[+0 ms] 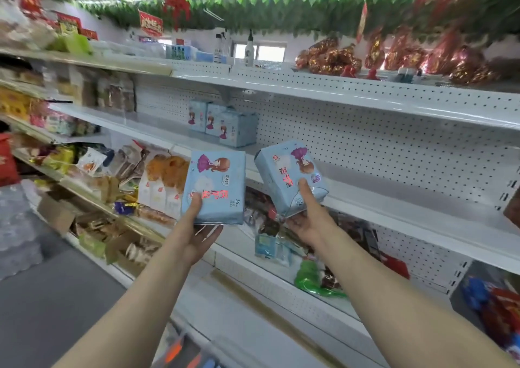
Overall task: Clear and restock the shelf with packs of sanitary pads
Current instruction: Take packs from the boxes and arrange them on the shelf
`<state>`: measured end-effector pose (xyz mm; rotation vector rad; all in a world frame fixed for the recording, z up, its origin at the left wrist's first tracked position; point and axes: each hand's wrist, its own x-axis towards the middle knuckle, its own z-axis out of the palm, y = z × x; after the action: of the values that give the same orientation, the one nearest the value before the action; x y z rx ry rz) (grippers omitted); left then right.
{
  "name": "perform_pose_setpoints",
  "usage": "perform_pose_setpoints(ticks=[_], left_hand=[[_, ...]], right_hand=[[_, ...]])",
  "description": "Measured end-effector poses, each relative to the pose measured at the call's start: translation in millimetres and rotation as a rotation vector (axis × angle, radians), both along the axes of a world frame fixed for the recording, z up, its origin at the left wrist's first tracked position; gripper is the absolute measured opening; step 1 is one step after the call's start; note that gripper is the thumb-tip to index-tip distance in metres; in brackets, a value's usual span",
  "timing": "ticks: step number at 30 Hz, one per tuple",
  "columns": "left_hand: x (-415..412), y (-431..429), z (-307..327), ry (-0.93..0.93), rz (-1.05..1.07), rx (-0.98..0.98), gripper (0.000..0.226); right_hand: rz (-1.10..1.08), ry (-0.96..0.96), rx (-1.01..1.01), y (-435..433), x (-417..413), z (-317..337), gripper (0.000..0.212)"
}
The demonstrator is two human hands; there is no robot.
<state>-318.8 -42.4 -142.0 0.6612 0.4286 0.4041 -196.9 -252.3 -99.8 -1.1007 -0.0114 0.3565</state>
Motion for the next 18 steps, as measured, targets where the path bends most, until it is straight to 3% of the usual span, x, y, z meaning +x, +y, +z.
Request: perform_pose_setpoints(ticks=[5,9,13,18], left_hand=[[57.7,63.7,9.0,-0.074,-0.020,0.038,0.047],[121.3,122.8,16.5,-0.088,-0.046,0.010,0.070],[174.9,178.1,30.0,-0.112,-0.094,0.020,0.066],[227.9,236.6,32.9,-0.113,-0.133,0.022,0.072]], right_hand=[[-0.017,-0.057,0.003,58.7,61.8,14.5,0.044],[-0.029,-0.106,-0.043,107.6,125.2,33.2,0.045],[-0.066,-0.071,-0.128,154.3,182.1,41.6,0.053],[-0.143,0.033,-0.208,191.9,227.2,38.4,0.046]])
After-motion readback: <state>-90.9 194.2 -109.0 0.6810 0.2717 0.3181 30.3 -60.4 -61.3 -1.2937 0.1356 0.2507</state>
